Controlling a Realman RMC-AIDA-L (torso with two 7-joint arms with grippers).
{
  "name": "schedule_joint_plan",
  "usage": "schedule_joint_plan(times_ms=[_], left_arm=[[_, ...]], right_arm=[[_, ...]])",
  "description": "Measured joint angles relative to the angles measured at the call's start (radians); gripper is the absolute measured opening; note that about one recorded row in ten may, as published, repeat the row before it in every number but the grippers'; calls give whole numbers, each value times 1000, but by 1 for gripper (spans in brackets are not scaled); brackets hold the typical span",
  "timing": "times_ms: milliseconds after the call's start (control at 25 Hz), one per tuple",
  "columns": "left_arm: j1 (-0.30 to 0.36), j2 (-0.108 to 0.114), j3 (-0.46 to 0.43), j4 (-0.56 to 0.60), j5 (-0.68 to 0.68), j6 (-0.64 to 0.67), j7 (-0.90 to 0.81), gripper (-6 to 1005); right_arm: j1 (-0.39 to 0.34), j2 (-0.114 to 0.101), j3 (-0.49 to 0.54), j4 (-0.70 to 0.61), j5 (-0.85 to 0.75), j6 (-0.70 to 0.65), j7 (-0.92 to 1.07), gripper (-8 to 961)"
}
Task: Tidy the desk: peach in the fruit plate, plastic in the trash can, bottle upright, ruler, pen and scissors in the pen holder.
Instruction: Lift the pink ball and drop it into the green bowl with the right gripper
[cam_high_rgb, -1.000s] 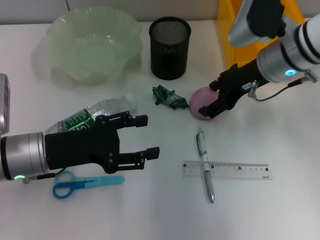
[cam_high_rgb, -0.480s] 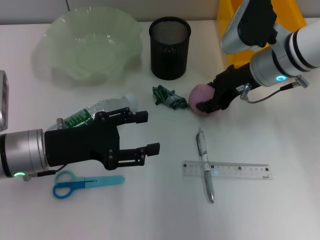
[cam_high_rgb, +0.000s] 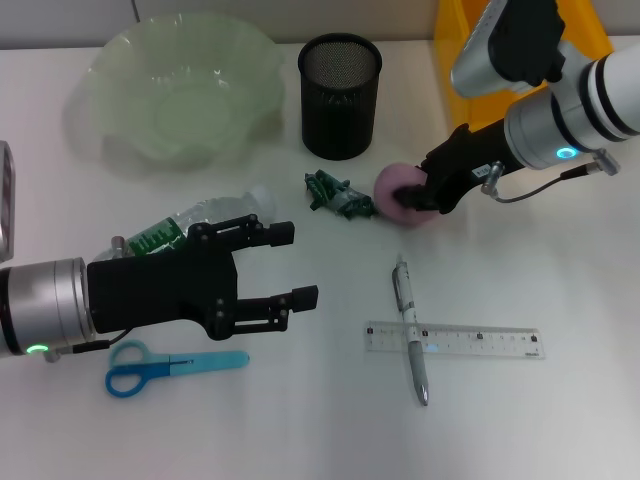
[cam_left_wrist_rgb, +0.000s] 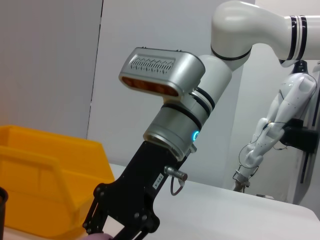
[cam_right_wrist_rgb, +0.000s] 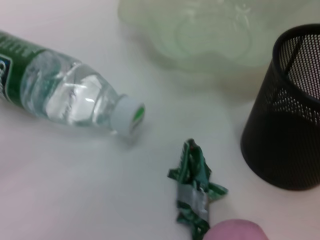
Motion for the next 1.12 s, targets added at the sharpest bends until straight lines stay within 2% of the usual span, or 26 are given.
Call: schedule_joint_plan(times_ms=[160, 280, 440, 560, 720, 760, 800, 880, 920, 960, 1120], left_arm=[[2, 0, 0, 1, 0, 0, 1, 798], [4, 0, 0, 1, 0, 0, 2, 798], [5, 0, 0, 1, 1, 0, 4, 798], [6, 0, 0, -1, -3, 0, 6, 798], [6, 0, 0, -3, -5, 0, 6, 798], [6, 0, 0, -3, -7, -2, 6, 798], [6, 0, 0, -3, -7, -2, 6, 798], [6, -1, -1, -4, -11, -6, 7, 798], [6, -1, -2, -4, -13, -8, 7, 798], [5, -1, -2, -4, -18, -8, 7, 798], [6, -2, -3, -4, -36, -9, 7, 798]], right_arm=[[-39, -2, 7, -68, 65, -64, -4, 311], [-97, -4, 41, -182, 166, -135, -12, 253], [-188, -3, 69, -276, 430, -152, -142, 207], [-197, -2, 58, -205, 664, -80, -311, 182], [-94, -1, 51, -15, 862, 15, -468, 148], [-17, -1, 52, 73, 907, 65, -517, 139], [-17, -1, 52, 73, 907, 65, -517, 135], [69, 1, 51, 151, 930, 133, -551, 127], [147, 4, 47, 208, 937, 208, -566, 123], [147, 4, 47, 208, 937, 208, -566, 119], [310, 9, 38, 340, 945, 372, -570, 103]])
